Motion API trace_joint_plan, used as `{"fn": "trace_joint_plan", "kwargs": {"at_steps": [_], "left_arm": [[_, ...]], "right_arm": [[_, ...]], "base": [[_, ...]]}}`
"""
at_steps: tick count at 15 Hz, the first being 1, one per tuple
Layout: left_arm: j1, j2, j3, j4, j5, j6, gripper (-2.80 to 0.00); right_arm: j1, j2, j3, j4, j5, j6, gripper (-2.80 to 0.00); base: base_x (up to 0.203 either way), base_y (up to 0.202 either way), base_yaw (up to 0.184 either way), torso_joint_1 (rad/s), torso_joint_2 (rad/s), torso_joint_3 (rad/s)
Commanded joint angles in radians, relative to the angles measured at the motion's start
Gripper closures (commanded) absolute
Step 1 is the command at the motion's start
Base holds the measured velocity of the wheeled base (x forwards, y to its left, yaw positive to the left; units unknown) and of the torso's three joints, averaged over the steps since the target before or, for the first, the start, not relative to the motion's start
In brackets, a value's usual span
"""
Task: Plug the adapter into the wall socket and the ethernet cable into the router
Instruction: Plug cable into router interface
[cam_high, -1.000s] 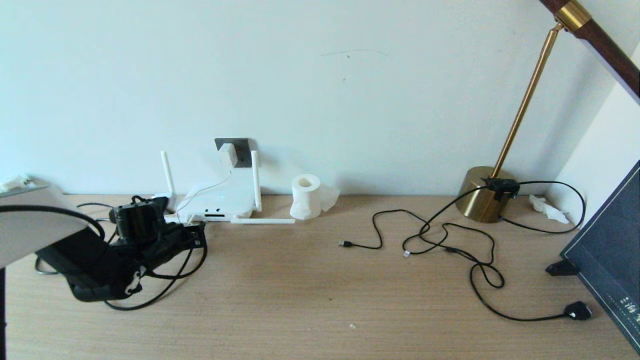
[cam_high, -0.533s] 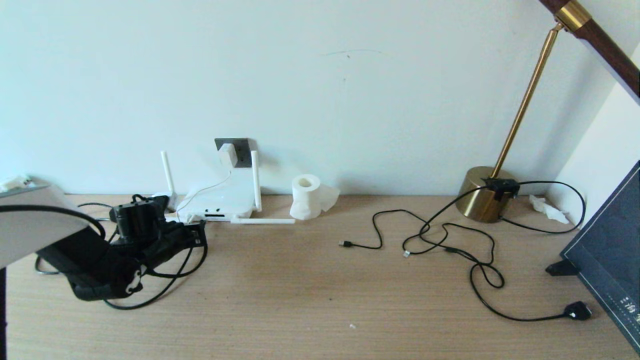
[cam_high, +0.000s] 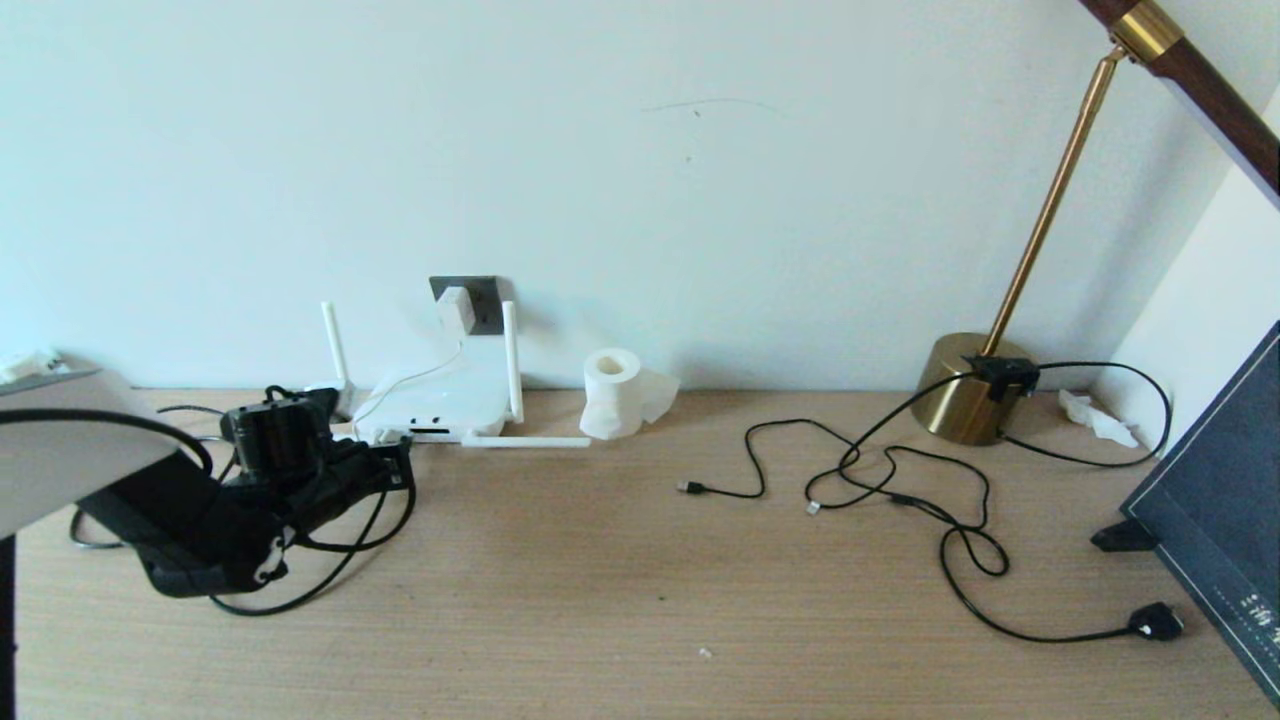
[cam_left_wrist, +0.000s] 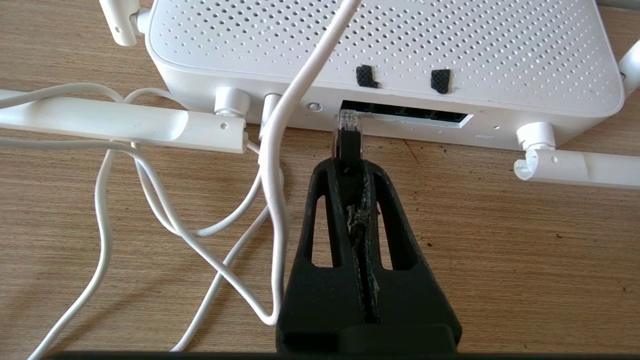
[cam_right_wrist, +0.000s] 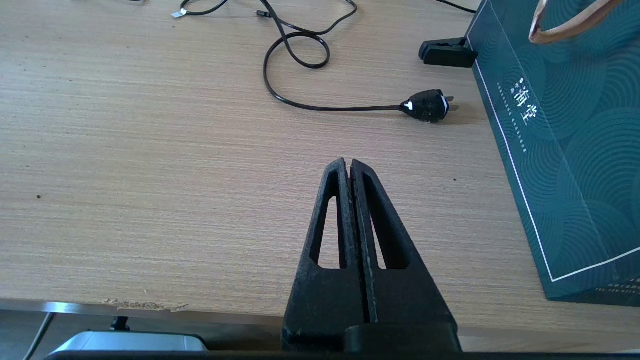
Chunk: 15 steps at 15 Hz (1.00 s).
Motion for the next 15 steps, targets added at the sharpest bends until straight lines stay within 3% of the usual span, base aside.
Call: {"fn": "trace_joint_plan", "kwargs": {"at_steps": [1,15], "left_arm": [[-0.004,0.002,-0.004,-0.005,0.001,0.0,0.0],[-0.014,0.028,-0.017,-0.005,0.001,0.0,0.0]], "right_arm": [[0.0,0.002,0.0,0.001,0.0,-0.001,0.0],[0.0,0.002,0.0,0.001,0.0,-0.001,0.0]], "base": [[0.0,0.0,0.0,0.0,0.0,0.0],[0.0,0.0,0.0,0.0,0.0,0.0]]}}
